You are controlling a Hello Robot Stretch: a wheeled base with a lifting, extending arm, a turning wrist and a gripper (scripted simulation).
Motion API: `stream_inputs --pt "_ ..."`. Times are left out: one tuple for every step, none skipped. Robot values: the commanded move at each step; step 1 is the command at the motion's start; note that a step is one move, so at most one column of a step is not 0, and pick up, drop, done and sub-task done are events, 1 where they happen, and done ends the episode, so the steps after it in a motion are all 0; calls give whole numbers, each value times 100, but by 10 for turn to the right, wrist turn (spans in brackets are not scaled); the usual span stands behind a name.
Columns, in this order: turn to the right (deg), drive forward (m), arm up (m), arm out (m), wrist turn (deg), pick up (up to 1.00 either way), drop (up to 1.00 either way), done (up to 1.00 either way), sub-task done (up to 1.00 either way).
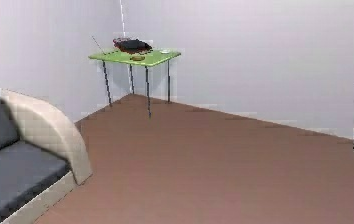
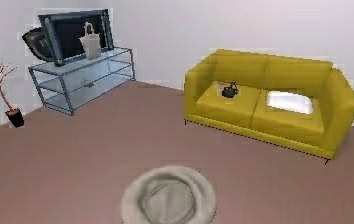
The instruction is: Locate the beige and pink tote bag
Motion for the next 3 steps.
stream_inputs --pt "-240 0 0 0 0 0 0 0 0" --pt "0 10 0 0 0 0 0 0 0" --pt "450 0 0 0 0 0 0 0 0"
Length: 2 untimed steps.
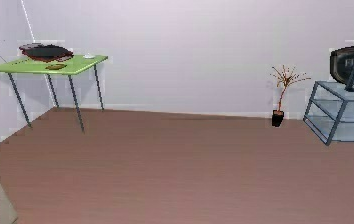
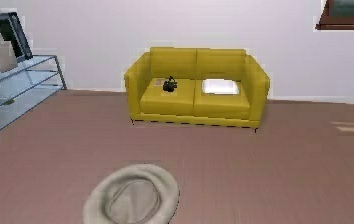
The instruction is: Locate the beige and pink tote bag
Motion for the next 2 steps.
stream_inputs --pt "30 0 0 0 0 0 0 0 0" --pt "0 80 0 0 0 0 0 0 0"
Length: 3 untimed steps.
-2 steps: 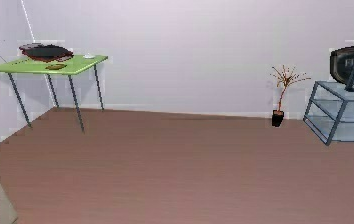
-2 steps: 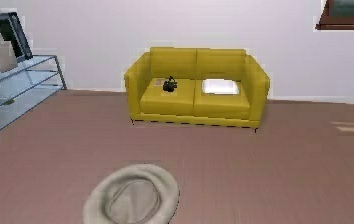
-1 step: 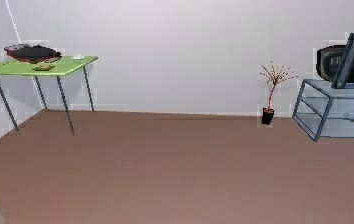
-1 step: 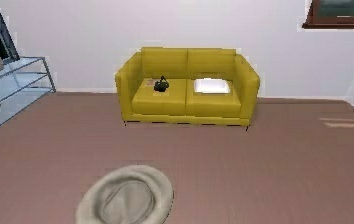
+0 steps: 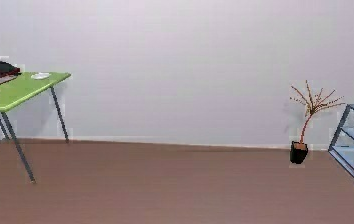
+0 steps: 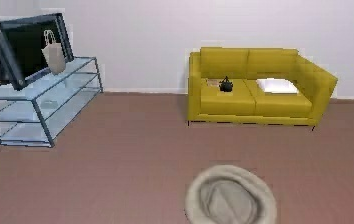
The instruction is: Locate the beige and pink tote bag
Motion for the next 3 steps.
stream_inputs --pt "360 0 0 0 0 0 0 0 0" --pt "0 5 0 0 0 0 0 0 0" --pt "120 0 0 0 0 0 0 0 0"
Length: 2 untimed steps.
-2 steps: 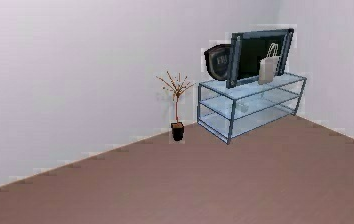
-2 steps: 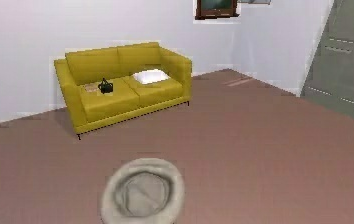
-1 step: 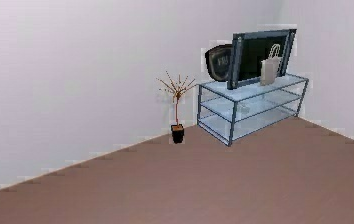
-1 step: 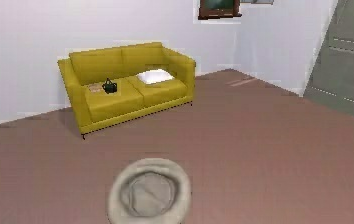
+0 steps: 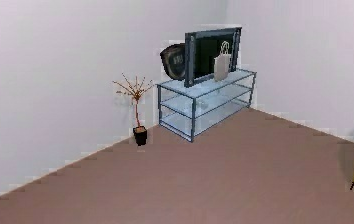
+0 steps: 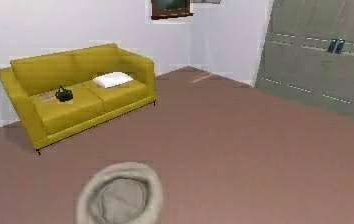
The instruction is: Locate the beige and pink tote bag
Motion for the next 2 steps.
stream_inputs --pt "0 70 0 0 0 0 0 0 0" --pt "240 0 0 0 0 0 0 0 0"
